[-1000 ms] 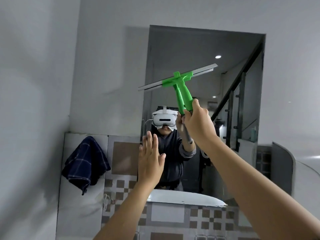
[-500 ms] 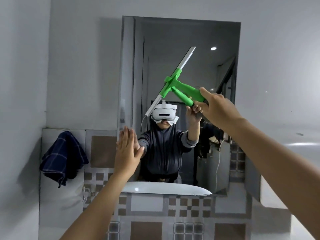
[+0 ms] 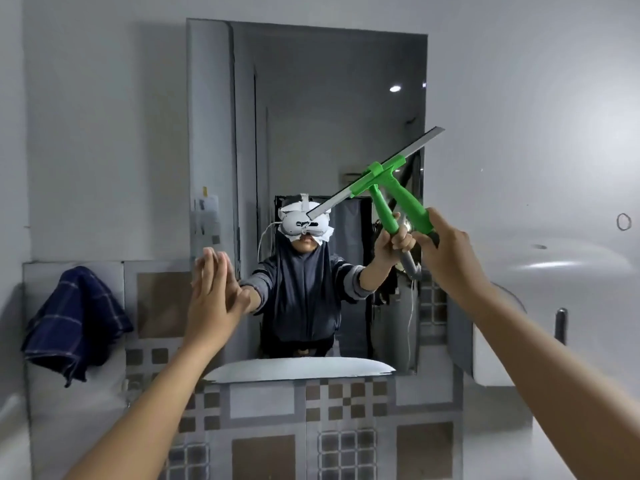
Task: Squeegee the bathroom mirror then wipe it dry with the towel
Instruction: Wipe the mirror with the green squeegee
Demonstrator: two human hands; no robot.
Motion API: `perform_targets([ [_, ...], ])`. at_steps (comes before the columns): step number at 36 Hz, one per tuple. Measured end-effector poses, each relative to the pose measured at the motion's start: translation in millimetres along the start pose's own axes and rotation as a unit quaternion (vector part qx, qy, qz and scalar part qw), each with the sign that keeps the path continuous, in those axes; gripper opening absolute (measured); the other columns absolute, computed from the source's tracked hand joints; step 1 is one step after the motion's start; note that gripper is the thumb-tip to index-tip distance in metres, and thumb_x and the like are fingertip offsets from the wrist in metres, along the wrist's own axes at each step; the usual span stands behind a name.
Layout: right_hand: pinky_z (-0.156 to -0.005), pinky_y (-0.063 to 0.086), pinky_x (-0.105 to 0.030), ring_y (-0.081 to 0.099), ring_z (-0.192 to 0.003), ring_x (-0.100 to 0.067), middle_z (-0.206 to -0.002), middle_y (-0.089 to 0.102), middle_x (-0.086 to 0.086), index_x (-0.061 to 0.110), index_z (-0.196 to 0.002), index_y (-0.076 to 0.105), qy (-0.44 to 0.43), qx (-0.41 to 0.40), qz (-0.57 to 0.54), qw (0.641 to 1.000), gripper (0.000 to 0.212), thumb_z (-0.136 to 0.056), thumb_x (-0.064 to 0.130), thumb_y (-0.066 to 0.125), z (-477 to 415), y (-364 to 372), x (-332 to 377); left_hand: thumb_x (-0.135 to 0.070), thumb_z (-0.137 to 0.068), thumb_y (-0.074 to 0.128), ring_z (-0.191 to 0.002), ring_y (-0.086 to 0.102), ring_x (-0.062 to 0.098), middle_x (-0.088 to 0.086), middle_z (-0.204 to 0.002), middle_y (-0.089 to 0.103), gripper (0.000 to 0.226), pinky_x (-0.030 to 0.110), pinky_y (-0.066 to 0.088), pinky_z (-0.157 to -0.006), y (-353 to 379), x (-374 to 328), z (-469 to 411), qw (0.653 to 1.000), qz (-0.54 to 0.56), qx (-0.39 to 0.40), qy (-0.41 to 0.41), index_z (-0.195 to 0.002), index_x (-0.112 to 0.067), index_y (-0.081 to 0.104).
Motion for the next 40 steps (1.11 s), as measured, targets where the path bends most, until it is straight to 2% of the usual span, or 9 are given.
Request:
perform_targets([
  [5,-0.041,0.032,-0.024,0.044,-0.049,-0.011,-0.065,0.051,-0.001,0.012,-0.099,0.046,0.054,-0.029,-0.048,0.997,0.006,-0.093,0.012,0.048,20.0,14.8,9.2,-0.043,-0.090,0.048,-0.140,-0.022,0.017,0.000,-0.155,-0.019,0.085,0.041,0.006,-0.116,0.1,0.4,0.7,1.000,-0.021,0.016,-0.009,-0.146,-0.020,-0.011],
  [9,-0.043,0.034,-0.021,0.047,-0.052,-0.010,-0.064,0.050,0.004,0.010,-0.099,0.046,0.098,-0.050,-0.123,0.986,0.005,-0.095,0.012,0.046,36.0,29.9,17.1,-0.042,-0.091,0.047,-0.138,-0.025,0.018,0.001,-0.153,-0.024,0.088,0.037,0.001,-0.114,-1.0,-1.5,1.3,0.999,-0.043,0.028,-0.006,-0.142,-0.018,-0.020],
  [12,-0.040,0.034,-0.009,0.046,-0.053,-0.007,-0.067,0.049,0.005,0.010,-0.097,0.046,0.137,-0.076,-0.173,0.972,0.002,-0.096,0.011,0.045,45.3,42.1,21.0,-0.042,-0.091,0.048,-0.137,-0.027,0.019,-0.001,-0.149,-0.029,0.090,0.035,0.001,-0.114,-3.2,-4.6,2.9,0.998,-0.041,0.041,0.003,-0.138,-0.018,-0.025],
  [17,-0.053,0.038,-0.028,0.050,-0.058,-0.011,-0.072,0.054,0.003,0.012,-0.098,0.047,0.201,-0.113,-0.211,0.950,0.005,-0.095,0.015,0.044,60.8,69.7,32.2,-0.039,-0.091,0.050,-0.138,-0.024,0.020,0.004,-0.152,-0.025,0.089,0.038,0.004,-0.116,-6.5,-7.6,3.7,0.998,-0.041,0.052,0.012,-0.140,-0.016,-0.020],
  [22,-0.044,0.037,-0.006,0.048,-0.056,0.001,-0.067,0.049,0.008,0.004,-0.095,0.048,0.228,-0.143,-0.240,0.933,0.006,-0.096,0.009,0.044,82.4,108.0,80.4,-0.037,-0.092,0.050,-0.136,-0.026,0.017,0.003,-0.150,-0.027,0.087,0.034,-0.001,-0.114,-22.7,15.8,14.8,0.998,-0.033,0.056,0.013,-0.141,-0.017,-0.019],
  [25,-0.047,0.036,-0.002,0.048,-0.054,0.002,-0.066,0.047,0.008,0.004,-0.092,0.047,0.248,-0.164,-0.284,0.912,0.006,-0.096,0.008,0.044,87.8,124.6,103.4,-0.035,-0.092,0.051,-0.137,-0.026,0.019,0.002,-0.150,-0.026,0.087,0.035,-0.004,-0.115,-25.3,27.8,20.1,0.997,-0.024,0.060,0.030,-0.142,-0.017,-0.017],
  [30,-0.051,0.039,-0.011,0.051,-0.058,-0.002,-0.068,0.050,0.009,0.004,-0.094,0.046,0.240,-0.159,-0.288,0.913,0.010,-0.096,0.014,0.046,76.8,149.9,135.6,-0.029,-0.091,0.053,-0.139,-0.023,0.018,0.004,-0.153,-0.022,0.085,0.037,0.003,-0.117,-26.1,22.4,12.5,0.998,-0.023,0.052,0.040,-0.146,-0.015,-0.011],
  [35,-0.065,0.054,-0.039,0.063,-0.075,-0.023,-0.077,0.057,-0.001,0.007,-0.098,0.046,0.247,-0.158,-0.278,0.914,0.011,-0.096,0.018,0.045,74.4,155.3,141.0,-0.027,-0.092,0.051,-0.141,-0.019,0.020,0.002,-0.152,-0.024,0.084,0.038,0.004,-0.118,-9.8,5.0,20.0,0.996,-0.011,0.065,0.052,-0.144,-0.015,-0.013],
  [40,-0.064,0.056,-0.036,0.066,-0.074,-0.021,-0.084,0.065,-0.008,0.008,-0.106,0.045,0.233,-0.144,-0.277,0.921,0.016,-0.096,0.021,0.044,73.2,157.4,140.7,-0.026,-0.093,0.050,-0.142,-0.015,0.021,0.005,-0.154,-0.016,0.080,0.038,0.005,-0.118,1.9,-2.3,37.3,0.997,0.007,0.047,0.066,-0.144,-0.016,-0.010],
])
Point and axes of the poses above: each hand's wrist, its own z-axis away from the middle knuckle, its own y-axis out of the palm, x = y × z, the point moved 8 cm from there along -z, towards the middle knuckle
